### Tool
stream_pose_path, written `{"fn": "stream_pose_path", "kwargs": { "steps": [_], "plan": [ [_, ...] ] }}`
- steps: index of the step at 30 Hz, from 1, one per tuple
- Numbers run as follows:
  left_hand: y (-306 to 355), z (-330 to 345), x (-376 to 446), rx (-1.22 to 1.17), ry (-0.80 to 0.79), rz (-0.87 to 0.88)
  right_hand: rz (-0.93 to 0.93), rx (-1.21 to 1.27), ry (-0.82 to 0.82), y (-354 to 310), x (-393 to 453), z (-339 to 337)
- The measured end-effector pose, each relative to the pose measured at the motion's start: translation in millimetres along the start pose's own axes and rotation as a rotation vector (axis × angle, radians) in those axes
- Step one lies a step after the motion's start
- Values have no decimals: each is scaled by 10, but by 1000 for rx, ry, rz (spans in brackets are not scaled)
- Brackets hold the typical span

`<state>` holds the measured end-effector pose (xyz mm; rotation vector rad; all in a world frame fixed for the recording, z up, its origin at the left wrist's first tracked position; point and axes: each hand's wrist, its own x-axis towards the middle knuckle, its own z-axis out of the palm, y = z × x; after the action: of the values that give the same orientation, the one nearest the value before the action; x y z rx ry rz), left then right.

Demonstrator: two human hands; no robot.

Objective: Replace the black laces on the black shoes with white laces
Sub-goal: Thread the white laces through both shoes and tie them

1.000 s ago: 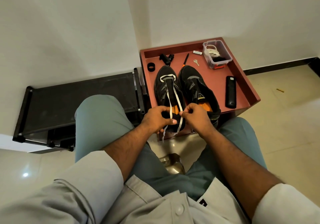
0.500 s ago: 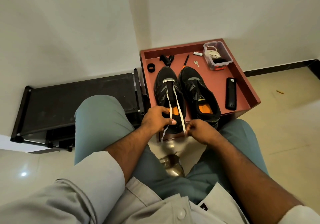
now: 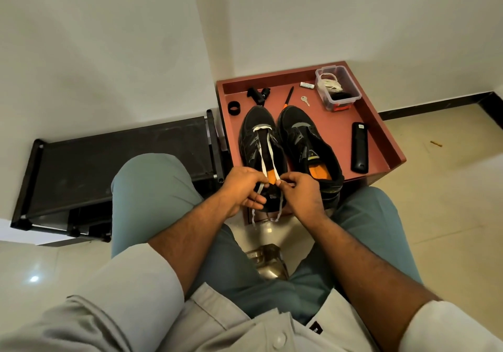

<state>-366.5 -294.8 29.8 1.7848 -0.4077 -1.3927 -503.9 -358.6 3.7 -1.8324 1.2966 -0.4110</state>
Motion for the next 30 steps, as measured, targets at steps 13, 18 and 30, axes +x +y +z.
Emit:
{"fn": "stream_pose_path", "kwargs": {
  "steps": [13, 18, 30],
  "plan": [
    [77, -14, -118, 260, -162, -28, 167, 238, -9, -38, 36, 20],
    [344, 5, -320, 10, 52, 71, 243, 528, -108, -361, 64, -203],
    [2185, -369, -1257, 13, -101, 633, -300, 659, -161, -2311, 176, -1530]
  ]
}}
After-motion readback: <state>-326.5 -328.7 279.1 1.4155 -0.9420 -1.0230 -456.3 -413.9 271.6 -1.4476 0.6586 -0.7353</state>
